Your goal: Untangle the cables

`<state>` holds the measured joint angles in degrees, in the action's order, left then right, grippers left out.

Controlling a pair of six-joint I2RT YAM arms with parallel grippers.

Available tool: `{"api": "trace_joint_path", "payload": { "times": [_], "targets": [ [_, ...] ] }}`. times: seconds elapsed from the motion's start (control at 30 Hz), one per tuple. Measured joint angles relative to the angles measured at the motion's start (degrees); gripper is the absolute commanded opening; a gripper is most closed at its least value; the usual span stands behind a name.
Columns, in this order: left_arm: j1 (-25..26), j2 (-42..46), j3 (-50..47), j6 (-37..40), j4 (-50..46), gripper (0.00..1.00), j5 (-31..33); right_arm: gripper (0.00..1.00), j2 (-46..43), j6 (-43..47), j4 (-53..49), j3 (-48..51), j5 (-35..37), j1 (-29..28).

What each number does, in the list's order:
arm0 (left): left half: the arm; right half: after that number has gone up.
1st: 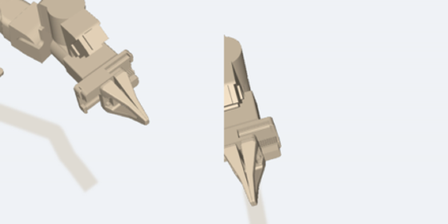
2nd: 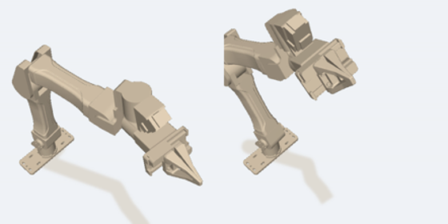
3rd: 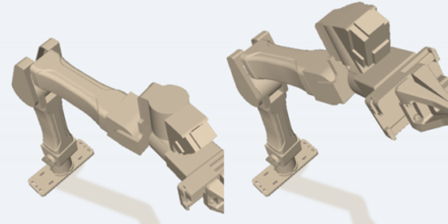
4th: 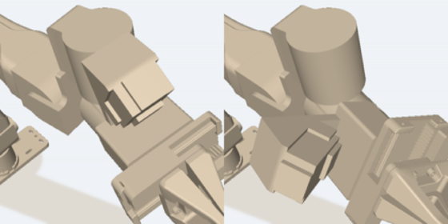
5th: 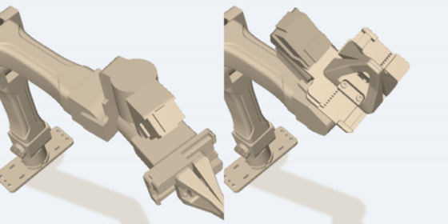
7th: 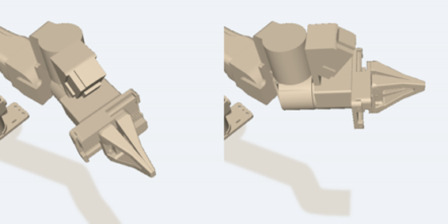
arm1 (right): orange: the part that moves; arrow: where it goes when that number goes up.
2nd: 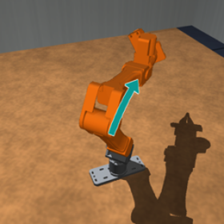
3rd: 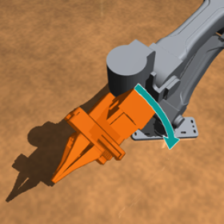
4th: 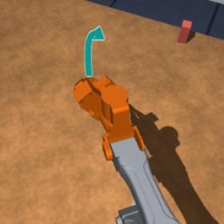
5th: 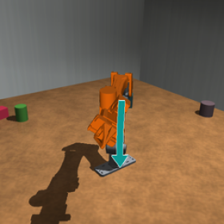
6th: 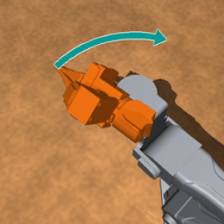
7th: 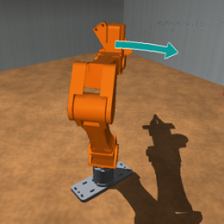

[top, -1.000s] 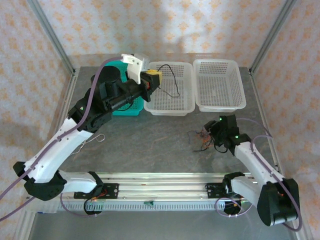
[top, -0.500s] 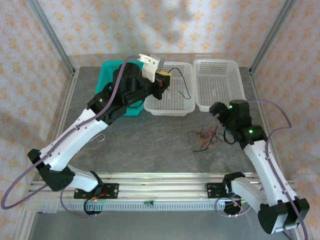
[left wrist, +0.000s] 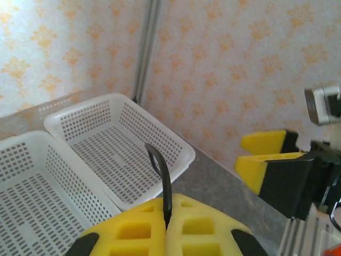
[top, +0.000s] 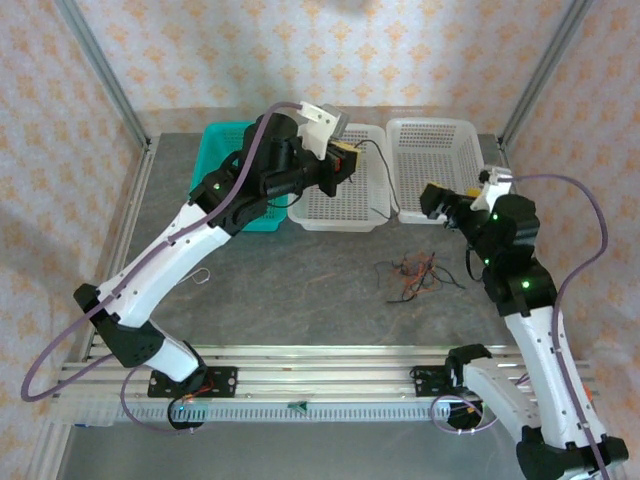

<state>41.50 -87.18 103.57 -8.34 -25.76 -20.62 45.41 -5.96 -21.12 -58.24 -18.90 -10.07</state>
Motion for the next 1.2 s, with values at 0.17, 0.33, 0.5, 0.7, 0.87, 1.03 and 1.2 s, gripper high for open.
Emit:
{"api": "trace_joint_path", "payload": {
  "times": [0.17, 0.33, 0.5, 0.7, 0.87, 1.03, 1.2],
  "targets": [
    [0.00, -0.28, 0.83, 2.45, -1.90, 0.00, -1.57, 0.94, 5.11, 8.35, 1.11, -3.39, -15.63, 0.00],
    [0.00, -0.61, 2.54, 3.98, -3.37, 0.00, -3.10, 0.86, 9.92, 13.60, 1.01, -5.73, -27.26, -0.07],
    [-0.02, -0.61, 2.78, 5.03, -3.56, 0.00, -4.79, 0.77, 14.88, 17.59, 1.05, -8.22, -32.65, -0.57],
    [-0.02, -0.61, 2.80, 5.25, -3.61, 0.00, -6.03, 0.57, 17.68, 18.08, 2.19, -8.20, -33.86, -1.14],
    [-0.02, -0.61, 2.80, 5.20, -3.58, 0.00, -6.34, 0.33, 17.77, 18.05, 3.74, -8.09, -33.57, -1.86],
    [-0.02, -0.61, 2.80, 5.20, -3.56, 0.00, -6.43, 0.07, 17.70, 16.63, 4.96, -7.21, -32.46, -2.03],
    [-0.02, -0.61, 2.80, 4.90, -3.56, 0.00, -5.27, 0.00, 16.61, 15.58, 5.55, -6.60, -31.36, -2.08]
  ]
}}
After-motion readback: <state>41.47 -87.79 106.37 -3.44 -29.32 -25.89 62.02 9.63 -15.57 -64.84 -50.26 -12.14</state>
